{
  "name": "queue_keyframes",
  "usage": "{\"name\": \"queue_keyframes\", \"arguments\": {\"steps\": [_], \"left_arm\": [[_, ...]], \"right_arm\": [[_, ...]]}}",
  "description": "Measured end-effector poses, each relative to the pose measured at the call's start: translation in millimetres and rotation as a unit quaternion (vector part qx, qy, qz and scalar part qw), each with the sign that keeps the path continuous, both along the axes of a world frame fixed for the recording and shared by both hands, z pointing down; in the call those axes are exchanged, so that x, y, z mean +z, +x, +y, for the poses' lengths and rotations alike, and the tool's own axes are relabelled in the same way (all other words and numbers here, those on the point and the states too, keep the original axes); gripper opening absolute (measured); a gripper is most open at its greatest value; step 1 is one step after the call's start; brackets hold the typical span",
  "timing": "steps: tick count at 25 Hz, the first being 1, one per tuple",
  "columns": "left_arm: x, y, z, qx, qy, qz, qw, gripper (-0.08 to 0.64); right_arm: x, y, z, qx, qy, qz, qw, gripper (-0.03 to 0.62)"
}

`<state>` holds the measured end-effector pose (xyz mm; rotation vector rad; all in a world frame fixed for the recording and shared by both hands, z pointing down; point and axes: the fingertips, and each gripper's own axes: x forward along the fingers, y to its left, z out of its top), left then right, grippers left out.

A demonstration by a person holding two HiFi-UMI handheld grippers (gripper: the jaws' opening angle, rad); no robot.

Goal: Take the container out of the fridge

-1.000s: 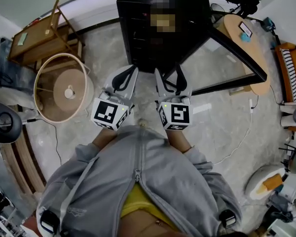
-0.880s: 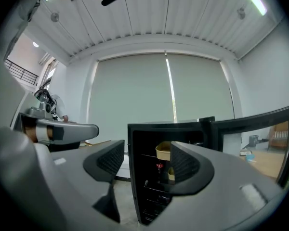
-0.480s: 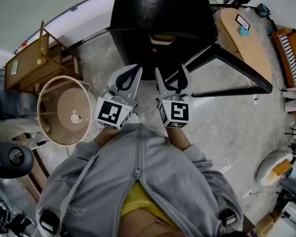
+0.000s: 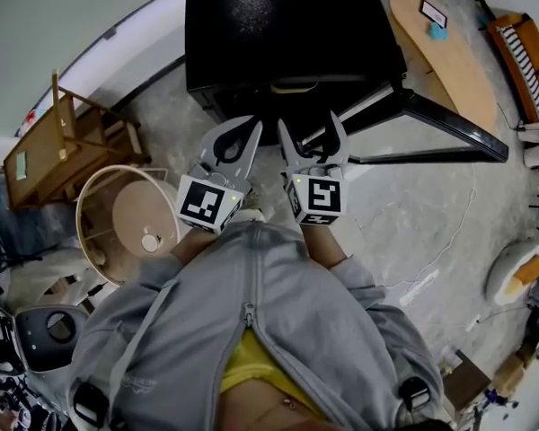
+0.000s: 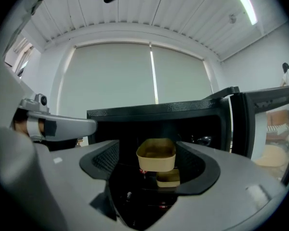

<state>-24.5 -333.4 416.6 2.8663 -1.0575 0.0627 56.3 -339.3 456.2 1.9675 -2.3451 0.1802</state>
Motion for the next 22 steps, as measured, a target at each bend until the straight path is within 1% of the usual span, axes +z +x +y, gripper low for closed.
{"name": "queue_keyframes", "arguments": {"steps": [9, 16, 19, 22], "left_arm": [[20, 9, -24, 0.002, -0.025, 0.006, 0.9997, 0.005], [39, 12, -30, -0.006, -0.048, -0.009, 0.9988, 0.005], [45, 10, -37, -0.017, -0.058, -0.009, 0.9982, 0.005], [53, 10, -41, -0.025, -0.064, -0.015, 0.9975, 0.005]], "right_arm": [[29, 6, -32, 0.001, -0.029, 0.007, 1.000, 0.401], [58, 2, -51, -0.013, -0.063, 0.007, 0.998, 0.438], [66, 1, -61, -0.016, -0.065, 0.017, 0.998, 0.459], [81, 4, -68, -0.016, -0.076, 0.016, 0.997, 0.474]]}}
